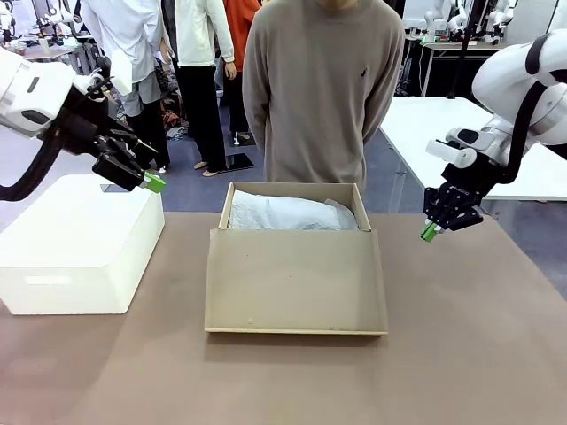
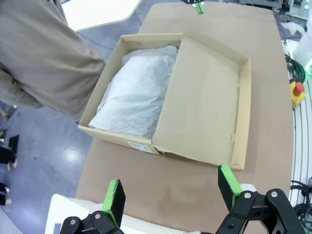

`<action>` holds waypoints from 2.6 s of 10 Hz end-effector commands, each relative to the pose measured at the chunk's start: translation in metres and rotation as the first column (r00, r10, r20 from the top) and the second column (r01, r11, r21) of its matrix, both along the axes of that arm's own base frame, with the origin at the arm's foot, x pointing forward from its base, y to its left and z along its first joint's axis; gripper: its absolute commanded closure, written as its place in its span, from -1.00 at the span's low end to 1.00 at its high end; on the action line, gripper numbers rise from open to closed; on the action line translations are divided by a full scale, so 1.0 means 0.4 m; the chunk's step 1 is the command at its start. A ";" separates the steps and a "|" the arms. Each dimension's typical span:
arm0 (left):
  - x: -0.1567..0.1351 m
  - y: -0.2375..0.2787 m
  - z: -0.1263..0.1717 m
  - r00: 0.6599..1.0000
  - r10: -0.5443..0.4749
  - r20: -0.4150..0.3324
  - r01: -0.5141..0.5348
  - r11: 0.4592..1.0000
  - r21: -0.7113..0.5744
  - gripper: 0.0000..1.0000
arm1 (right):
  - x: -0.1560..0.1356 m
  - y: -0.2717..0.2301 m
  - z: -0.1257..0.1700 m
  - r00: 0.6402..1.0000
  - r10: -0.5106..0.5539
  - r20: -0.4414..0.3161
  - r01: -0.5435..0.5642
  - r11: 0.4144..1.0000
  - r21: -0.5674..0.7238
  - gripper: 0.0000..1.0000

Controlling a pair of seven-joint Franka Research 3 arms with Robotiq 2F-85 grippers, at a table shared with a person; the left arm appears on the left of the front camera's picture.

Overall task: Pack the shoes into the box.
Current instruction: Close the Shoes Box.

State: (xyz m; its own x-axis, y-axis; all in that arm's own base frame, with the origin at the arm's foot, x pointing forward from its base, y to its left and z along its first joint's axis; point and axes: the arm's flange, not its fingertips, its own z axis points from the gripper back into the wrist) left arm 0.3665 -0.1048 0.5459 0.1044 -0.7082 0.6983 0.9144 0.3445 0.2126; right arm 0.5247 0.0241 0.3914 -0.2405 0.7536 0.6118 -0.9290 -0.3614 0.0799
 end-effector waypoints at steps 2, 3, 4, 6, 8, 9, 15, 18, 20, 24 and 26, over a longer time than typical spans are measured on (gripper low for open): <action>0.003 0.005 -0.002 1.000 -0.021 0.008 0.021 1.000 -0.014 -1.00 | 0.000 -0.004 -0.002 1.000 0.000 0.001 0.000 1.000 0.005 1.00; 0.003 0.005 -0.002 1.000 -0.021 0.008 0.021 1.000 -0.014 -1.00 | 0.000 -0.004 -0.002 1.000 0.000 0.001 0.000 1.000 0.005 1.00; 0.003 0.005 -0.002 1.000 -0.021 0.008 0.021 1.000 -0.014 -1.00 | 0.000 -0.004 -0.002 1.000 0.000 0.001 0.000 1.000 0.005 1.00; 0.003 0.005 -0.002 1.000 -0.021 0.008 0.021 1.000 -0.014 -1.00 | 0.008 0.003 -0.022 1.000 -0.006 0.014 0.005 1.000 0.029 1.00; 0.003 0.005 -0.002 1.000 -0.021 0.008 0.021 1.000 -0.014 -1.00 | 0.016 0.017 -0.083 1.000 -0.008 0.009 0.008 0.996 0.086 1.00; 0.003 0.005 -0.002 1.000 -0.021 0.008 0.021 1.000 -0.014 -1.00 | 0.015 0.019 -0.105 1.000 -0.012 0.018 0.009 0.993 0.121 1.00; 0.003 0.005 -0.002 1.000 -0.021 0.008 0.021 1.000 -0.014 -1.00 | -0.002 0.054 -0.252 1.000 0.005 -0.025 0.000 0.978 0.208 1.00; 0.003 0.005 -0.002 1.000 -0.021 0.008 0.021 1.000 -0.014 -1.00 | -0.009 0.075 -0.284 0.998 -0.047 -0.049 0.059 0.964 0.260 1.00; 0.003 0.005 -0.002 1.000 -0.021 0.008 0.021 1.000 -0.014 -1.00 | -0.009 0.080 -0.291 0.995 -0.062 -0.075 0.080 0.958 0.275 1.00; 0.003 0.005 -0.002 1.000 -0.021 0.008 0.021 1.000 -0.014 -1.00 | -0.015 0.096 -0.312 0.994 -0.066 -0.084 0.087 0.954 0.287 1.00; 0.003 0.005 -0.002 1.000 -0.021 0.008 0.021 1.000 -0.014 -1.00 | -0.020 0.110 -0.322 0.994 -0.055 -0.092 0.080 0.951 0.298 1.00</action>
State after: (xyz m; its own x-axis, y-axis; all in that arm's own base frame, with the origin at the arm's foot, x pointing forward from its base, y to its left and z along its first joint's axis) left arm 0.3666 -0.1048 0.5461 0.1044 -0.7081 0.6984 0.9144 0.3445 0.2126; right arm 0.5227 0.0640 0.2732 -0.0938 0.5730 0.8142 -0.9383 -0.3242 0.1201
